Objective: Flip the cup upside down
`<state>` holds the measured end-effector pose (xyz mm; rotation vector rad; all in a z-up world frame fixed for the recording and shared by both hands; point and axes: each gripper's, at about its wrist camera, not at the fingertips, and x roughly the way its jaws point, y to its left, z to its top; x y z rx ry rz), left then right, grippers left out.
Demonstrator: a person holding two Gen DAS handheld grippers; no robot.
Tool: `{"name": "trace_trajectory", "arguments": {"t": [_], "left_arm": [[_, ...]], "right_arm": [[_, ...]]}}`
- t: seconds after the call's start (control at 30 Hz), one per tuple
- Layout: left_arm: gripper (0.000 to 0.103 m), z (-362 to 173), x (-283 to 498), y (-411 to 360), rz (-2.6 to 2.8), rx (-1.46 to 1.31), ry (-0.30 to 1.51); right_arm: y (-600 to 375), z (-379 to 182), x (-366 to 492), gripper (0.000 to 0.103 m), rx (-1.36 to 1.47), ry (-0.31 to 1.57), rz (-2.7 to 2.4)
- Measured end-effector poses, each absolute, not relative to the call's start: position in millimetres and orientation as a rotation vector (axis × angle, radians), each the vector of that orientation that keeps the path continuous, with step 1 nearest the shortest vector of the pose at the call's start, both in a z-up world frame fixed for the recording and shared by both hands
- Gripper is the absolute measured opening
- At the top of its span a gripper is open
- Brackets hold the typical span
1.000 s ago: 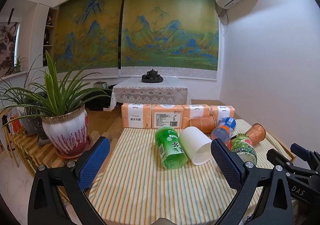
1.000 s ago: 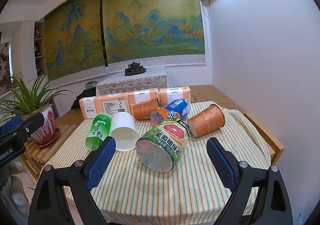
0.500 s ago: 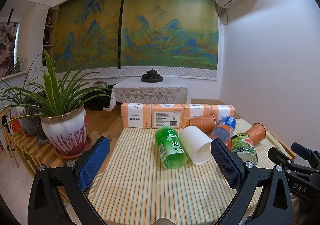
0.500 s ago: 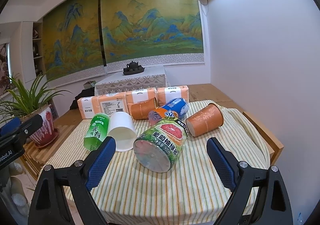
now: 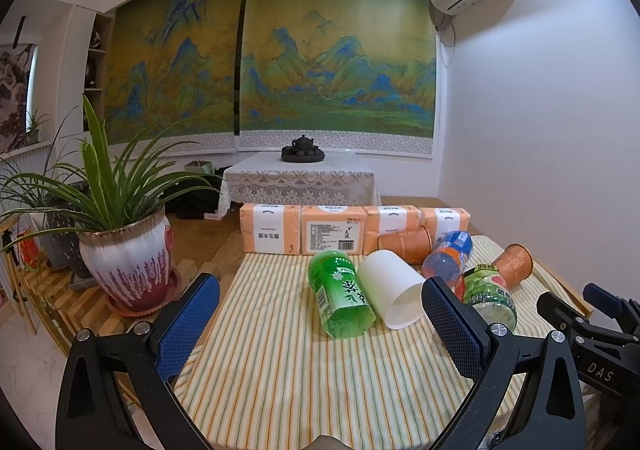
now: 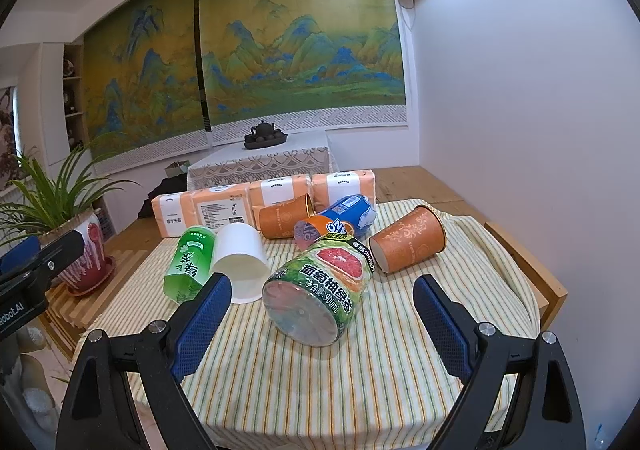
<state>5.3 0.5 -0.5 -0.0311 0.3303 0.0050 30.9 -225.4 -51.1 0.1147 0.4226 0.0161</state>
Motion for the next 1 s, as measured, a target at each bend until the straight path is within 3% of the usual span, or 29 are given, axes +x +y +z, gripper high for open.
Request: {"name": "trace_trajectory", "arguments": {"t": [0.47,1.0], "left_arm": [[0.102,-11,22,-2,-0.010,-0.033,0.363],[0.102,-17,31,15,0.006,-0.055,0.379]], "right_arm": [[-251,-56,50,0.090,0.175,0.467,-0.039],[-351,-80,158,0.089,0.563,0.719,-0.133]]}}
